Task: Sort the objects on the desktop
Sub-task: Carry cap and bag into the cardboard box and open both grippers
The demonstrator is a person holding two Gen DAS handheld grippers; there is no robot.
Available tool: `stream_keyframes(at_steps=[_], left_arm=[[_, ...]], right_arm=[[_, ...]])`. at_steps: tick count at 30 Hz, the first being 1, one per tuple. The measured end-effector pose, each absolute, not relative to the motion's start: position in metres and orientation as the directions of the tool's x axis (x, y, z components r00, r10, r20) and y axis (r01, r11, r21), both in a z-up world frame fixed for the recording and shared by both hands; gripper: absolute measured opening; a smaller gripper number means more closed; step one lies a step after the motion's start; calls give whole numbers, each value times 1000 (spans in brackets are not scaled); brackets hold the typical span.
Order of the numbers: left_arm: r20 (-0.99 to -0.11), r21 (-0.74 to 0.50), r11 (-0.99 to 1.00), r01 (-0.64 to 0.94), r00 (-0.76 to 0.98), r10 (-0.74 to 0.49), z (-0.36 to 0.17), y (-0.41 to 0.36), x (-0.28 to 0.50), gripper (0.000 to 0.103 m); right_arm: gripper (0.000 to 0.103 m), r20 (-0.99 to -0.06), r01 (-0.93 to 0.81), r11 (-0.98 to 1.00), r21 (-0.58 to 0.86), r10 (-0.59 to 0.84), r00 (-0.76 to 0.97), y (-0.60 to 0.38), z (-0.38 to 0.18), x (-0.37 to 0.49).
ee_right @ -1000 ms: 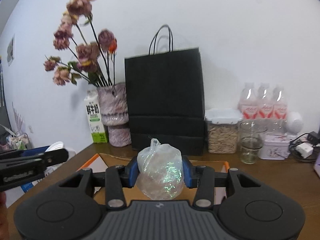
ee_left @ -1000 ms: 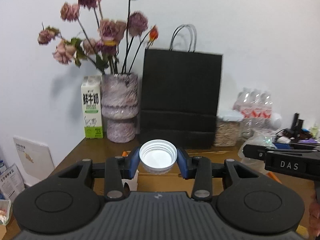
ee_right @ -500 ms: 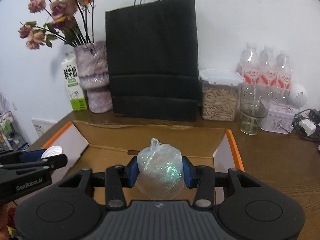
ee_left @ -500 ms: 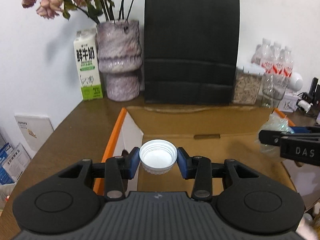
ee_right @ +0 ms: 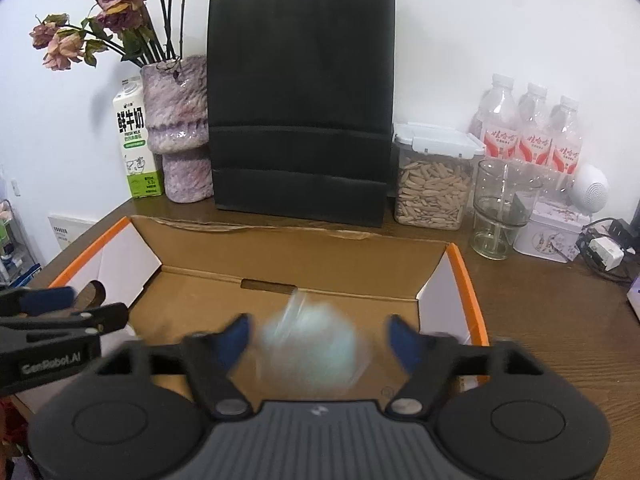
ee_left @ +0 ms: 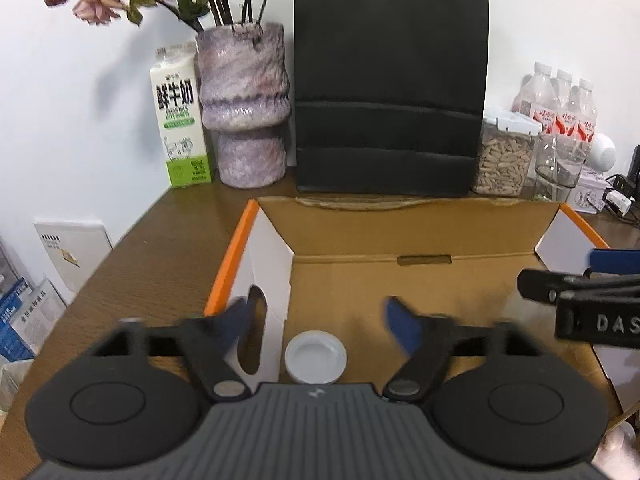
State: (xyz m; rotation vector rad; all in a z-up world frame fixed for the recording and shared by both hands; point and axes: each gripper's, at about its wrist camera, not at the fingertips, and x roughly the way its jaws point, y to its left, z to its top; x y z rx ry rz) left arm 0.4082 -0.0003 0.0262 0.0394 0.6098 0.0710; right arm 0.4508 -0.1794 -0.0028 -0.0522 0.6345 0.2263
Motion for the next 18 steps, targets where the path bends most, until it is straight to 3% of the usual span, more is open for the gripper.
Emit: stream_keyframes(at_steps=[3, 18], left_arm=[[-535, 61, 996, -59, 841, 82, 34, -2, 403, 103], [-480, 63, 995, -83, 871, 103, 56, -2, 389, 103]], right_arm=[[102, -585, -224, 975, 15, 190, 788, -180, 2, 448], [103, -531, -246, 969, 24, 221, 818, -183, 27, 431]])
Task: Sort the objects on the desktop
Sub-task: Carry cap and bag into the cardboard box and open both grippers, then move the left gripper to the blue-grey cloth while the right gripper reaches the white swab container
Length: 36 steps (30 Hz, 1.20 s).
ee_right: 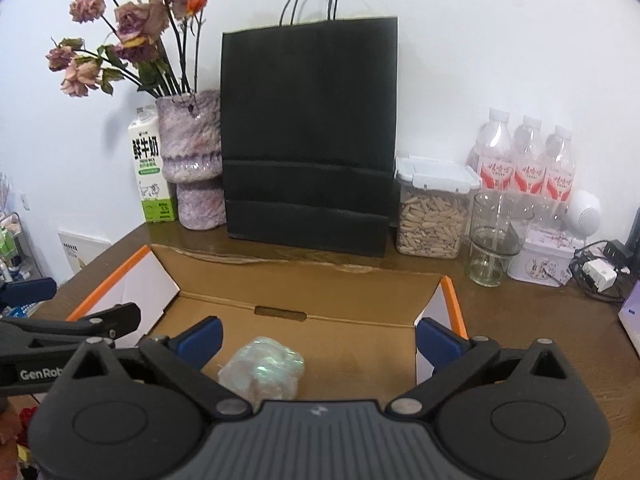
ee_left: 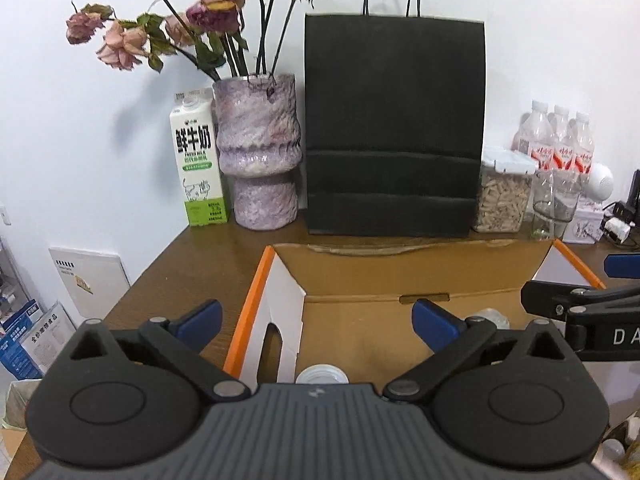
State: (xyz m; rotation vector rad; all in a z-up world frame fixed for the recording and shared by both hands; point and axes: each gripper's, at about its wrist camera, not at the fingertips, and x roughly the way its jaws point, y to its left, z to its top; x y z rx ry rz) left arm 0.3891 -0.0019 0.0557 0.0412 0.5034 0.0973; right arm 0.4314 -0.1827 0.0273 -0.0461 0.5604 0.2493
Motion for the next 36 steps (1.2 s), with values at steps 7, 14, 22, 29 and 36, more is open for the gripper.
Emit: stream_keyframes(at_steps=[7, 14, 22, 29, 36], left_arm=[[-410, 41, 996, -85, 907, 94, 81, 0, 364, 103], [-363, 33, 998, -60, 929, 68, 104, 0, 328, 103], [-317, 28, 998, -47, 947, 54, 121, 8, 272, 103], [-286, 39, 998, -45, 957, 54, 124, 16, 221, 103], [-287, 58, 998, -38, 956, 53, 108, 25, 180, 103]], right_arm=[[103, -461, -259, 966, 9, 233, 856, -187, 50, 408], [103, -416, -276, 961, -13, 246, 876, -188, 68, 371], [103, -372, -298, 954, -14, 272, 887, -191, 84, 311], [103, -342, -323, 946, -22, 296, 892, -194, 86, 255], [103, -350, -358, 933, -31, 325, 879, -194, 72, 205]])
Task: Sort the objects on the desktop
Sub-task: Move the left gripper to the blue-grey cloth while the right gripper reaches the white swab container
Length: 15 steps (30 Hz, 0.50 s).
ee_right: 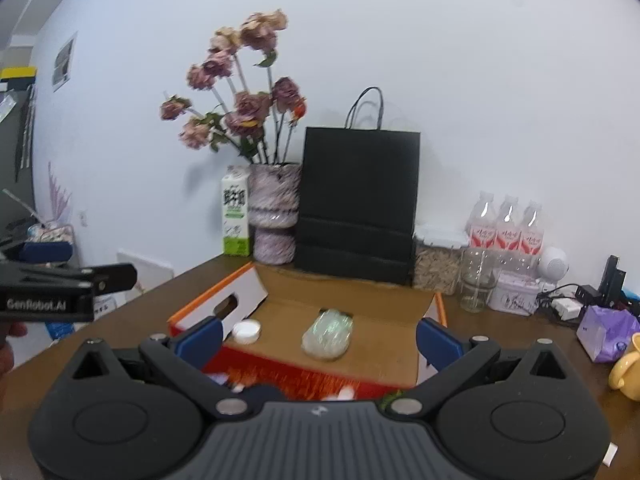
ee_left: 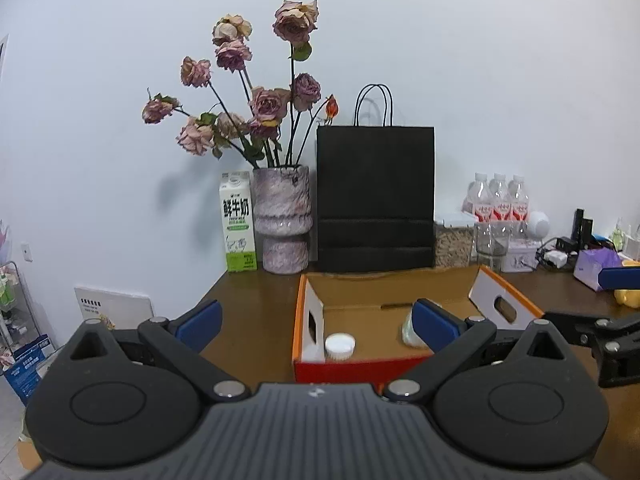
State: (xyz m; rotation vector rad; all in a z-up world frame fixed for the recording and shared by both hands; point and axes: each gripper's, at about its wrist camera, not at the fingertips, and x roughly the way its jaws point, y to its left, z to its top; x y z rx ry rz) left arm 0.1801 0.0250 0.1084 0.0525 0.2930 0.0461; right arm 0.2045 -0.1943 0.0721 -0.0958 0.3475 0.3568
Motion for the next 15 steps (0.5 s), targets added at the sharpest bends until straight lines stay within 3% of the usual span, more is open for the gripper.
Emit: stream_keyframes(at_steps=[15], left_arm=[[-446, -3, 999, -36, 895, 31, 27, 41, 135, 103]], right_arm=[[103, -486, -398, 917, 27, 360, 796, -185, -8, 156]])
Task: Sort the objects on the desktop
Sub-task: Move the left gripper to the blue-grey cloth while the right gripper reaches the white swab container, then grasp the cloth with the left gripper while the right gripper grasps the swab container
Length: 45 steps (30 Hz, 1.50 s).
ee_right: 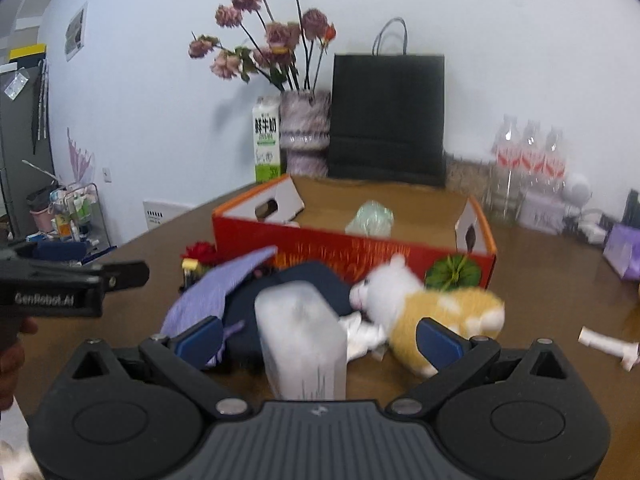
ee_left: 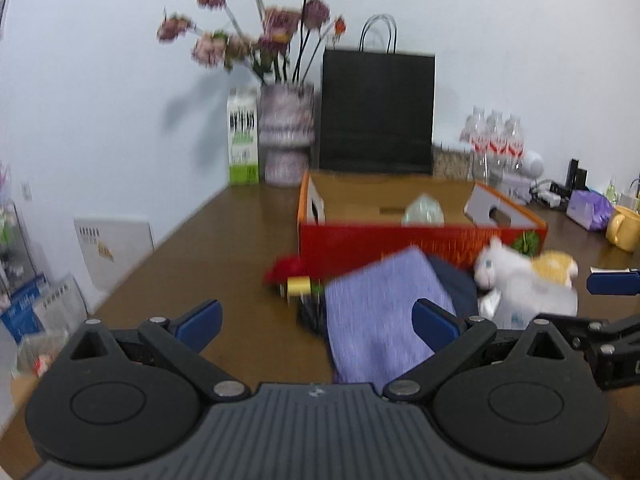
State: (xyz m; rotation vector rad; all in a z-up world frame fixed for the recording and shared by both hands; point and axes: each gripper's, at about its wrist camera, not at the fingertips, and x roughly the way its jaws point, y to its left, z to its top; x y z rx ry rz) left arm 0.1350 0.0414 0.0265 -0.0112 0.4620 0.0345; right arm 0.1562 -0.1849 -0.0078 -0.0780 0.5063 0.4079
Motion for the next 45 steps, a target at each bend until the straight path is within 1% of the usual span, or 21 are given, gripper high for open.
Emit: stream_keyframes(at_steps=[5, 10, 13, 16, 17, 18, 19, 20, 22, 23, 26, 33, 39, 44, 45], left_arm=[[-495, -9, 999, -45, 868, 35, 10, 44, 136, 103], [-491, -17, 999, -40, 871, 26, 11, 42, 138, 103], [-496, -19, 999, -37, 868, 22, 11, 40, 141, 103], [-502, -23, 999, -32, 865, 17, 10, 39, 142, 103], [-502, -24, 999, -31, 865, 15, 10, 38, 143, 103], [-502, -26, 999, -30, 865, 13, 10, 37, 144, 103], [-502, -27, 999, -28, 865, 11, 11, 37, 145, 103], [-502, -28, 999, -27, 865, 9, 11, 37, 145, 103], [-500, -34, 999, -22, 866, 2, 12, 35, 148, 103], [-499, -37, 999, -18, 866, -3, 12, 35, 149, 103], [-498, -46, 999, -5, 867, -19, 14, 30, 154, 103], [-496, -43, 999, 30, 867, -47, 19, 14, 171, 103], [-503, -39, 999, 22, 863, -38, 16, 2, 185, 103], [-516, -102, 995, 5, 855, -57, 11, 9, 191, 102], [-512, -118, 993, 8, 856, -68, 11, 11, 191, 98]], right_arm=[[103, -519, -382, 924, 24, 338, 785, -184, -27, 160], [103, -507, -381, 924, 23, 339, 792, -182, -30, 165], [99, -512, -388, 921, 25, 345, 787, -179, -32, 171], [92, -521, -404, 914, 41, 364, 772, -175, -34, 177], [89, -521, -410, 911, 46, 373, 768, -174, -35, 178], [83, -519, -416, 908, 51, 380, 766, -173, -35, 179], [74, -519, -423, 904, 57, 389, 761, -173, -35, 179], [53, -516, -433, 899, 68, 403, 756, -173, -36, 179], [49, -507, -434, 897, 88, 415, 755, -177, -36, 178], [40, -499, -434, 896, 99, 422, 757, -179, -36, 177], [40, -481, -407, 907, 110, 407, 777, -185, -34, 176], [40, -462, -356, 931, 83, 352, 814, -195, -31, 180], [40, -447, -338, 939, 59, 327, 832, -198, -30, 184], [40, -449, -346, 937, 59, 334, 829, -199, -34, 185], [40, -449, -347, 936, 60, 336, 828, -199, -34, 184]])
